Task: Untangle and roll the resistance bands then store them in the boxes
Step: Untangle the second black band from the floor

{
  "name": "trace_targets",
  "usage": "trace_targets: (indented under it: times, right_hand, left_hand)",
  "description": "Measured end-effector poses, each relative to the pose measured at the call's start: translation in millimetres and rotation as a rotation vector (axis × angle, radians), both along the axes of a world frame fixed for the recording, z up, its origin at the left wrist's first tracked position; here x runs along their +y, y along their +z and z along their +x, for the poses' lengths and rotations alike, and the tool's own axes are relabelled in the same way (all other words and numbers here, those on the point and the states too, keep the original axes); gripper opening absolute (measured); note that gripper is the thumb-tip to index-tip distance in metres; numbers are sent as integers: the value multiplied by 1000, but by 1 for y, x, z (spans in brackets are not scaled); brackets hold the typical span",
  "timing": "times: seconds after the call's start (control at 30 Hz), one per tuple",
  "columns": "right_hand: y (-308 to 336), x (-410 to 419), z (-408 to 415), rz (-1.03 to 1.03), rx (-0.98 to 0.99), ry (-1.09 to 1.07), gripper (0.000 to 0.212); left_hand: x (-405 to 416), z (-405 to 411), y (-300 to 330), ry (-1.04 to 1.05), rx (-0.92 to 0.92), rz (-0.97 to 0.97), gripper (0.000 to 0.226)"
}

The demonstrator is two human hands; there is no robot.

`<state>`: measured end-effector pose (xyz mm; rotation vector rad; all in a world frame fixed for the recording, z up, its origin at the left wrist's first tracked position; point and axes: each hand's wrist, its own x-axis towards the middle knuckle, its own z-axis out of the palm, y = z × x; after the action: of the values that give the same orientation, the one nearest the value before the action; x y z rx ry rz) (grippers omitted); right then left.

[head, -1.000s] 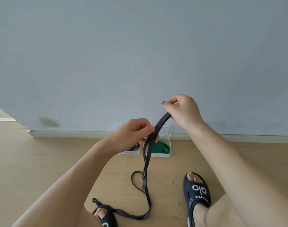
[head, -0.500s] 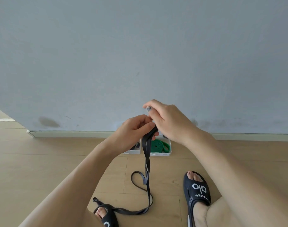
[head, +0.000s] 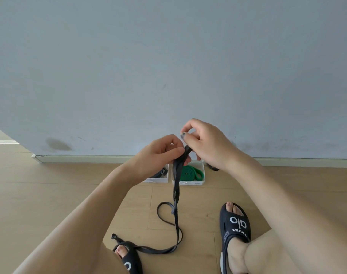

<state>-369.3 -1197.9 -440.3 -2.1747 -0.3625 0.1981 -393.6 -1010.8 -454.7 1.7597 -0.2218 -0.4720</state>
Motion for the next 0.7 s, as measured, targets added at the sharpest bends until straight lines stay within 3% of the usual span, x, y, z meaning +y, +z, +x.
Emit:
trace_targets:
  times: [0.2,0.47,0.7]
  right_hand:
    - [4,-11,10,154,-66,-125,10]
    - [6,-17,15,212,-130,-248,13]
    - [5,-12,13,202,-134,-256,14]
  left_hand:
    - [-2,-3,-7,-93,56,13,17]
    - [-3,-1,1,-124,32,-25,17]
    - [-4,-2,-2,-124,-47,86,20]
